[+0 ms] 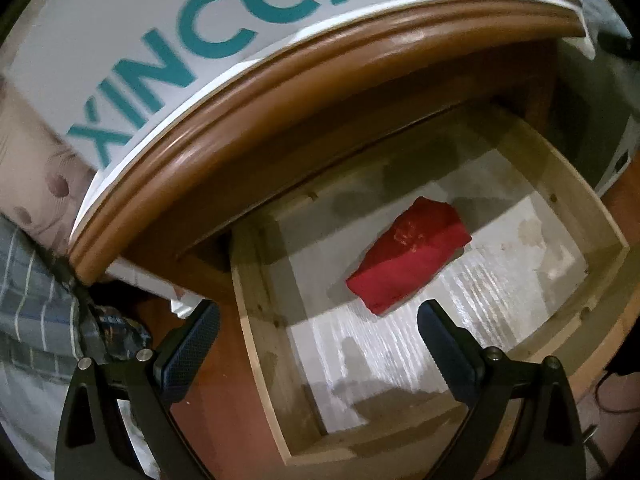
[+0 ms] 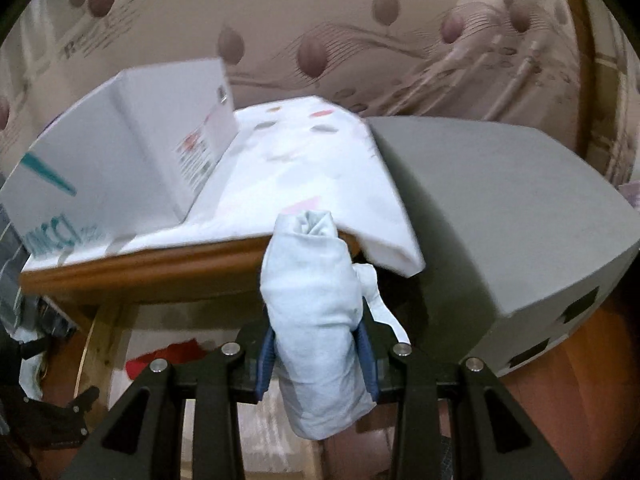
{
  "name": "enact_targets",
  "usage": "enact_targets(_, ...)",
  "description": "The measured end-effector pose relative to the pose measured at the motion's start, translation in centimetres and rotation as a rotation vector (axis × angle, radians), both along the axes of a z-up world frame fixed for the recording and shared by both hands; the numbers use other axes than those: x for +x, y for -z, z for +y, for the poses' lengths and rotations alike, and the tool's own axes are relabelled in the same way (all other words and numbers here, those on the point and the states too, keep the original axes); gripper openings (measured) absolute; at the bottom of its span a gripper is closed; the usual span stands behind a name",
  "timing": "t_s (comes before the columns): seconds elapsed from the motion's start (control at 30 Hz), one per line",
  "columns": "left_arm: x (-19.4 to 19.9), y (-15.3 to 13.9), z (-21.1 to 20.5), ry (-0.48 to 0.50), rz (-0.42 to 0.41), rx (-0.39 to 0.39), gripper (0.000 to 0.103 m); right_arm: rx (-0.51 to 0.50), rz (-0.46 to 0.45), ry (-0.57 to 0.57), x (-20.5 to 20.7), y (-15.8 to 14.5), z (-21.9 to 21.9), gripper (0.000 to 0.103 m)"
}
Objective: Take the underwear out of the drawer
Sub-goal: 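Hold the white sock with the right tool while the left tool reaches to the red sock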
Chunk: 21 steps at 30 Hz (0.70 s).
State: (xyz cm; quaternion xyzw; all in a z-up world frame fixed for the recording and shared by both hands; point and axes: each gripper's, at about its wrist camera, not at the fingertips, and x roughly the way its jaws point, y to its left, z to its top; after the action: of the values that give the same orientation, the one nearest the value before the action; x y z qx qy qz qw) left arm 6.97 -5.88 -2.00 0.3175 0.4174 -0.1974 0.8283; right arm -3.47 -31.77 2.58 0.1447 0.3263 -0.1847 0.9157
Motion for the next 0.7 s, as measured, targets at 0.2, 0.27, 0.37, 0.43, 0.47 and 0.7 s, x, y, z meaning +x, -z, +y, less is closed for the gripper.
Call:
enact_targets(0.2,0.7,1.6,-2.0,0.085,0.036,0.075,0.098,0.027,-0.02,0.051,-0.4,-0.3,-1.8,0.035)
enact_targets(0.27,0.7,2.5,-2.9,0.133,0.057,0.111,0.098,0.028,-0.026,0.057,-0.5,-0.5,-2.2,0.035)
enact_targets(0.37,0.7,3.7,-3.9,0.201,0.09,0.159,0.098,0.027,-0.029,0.066,-0.6,-0.6,-2.4,0.035)
enact_targets(0.43,0.9,4.4,-4.3,0.227,0.12,0.179,0.098,0.03,-0.029,0.069,-0.4,-0.6,-2.6,0.035)
enact_targets(0.47,1.0,4.8,-4.6,0.237,0.13,0.191,0.098,0.029,-0.027,0.07,-0.4,-0.6,-2.6,0.035)
enact_targets(0.7,2.0,6.3,-6.1,0.298,0.19,0.212,0.099,0.033,-0.016,0.07,-0.1,-0.4,-2.7,0.035)
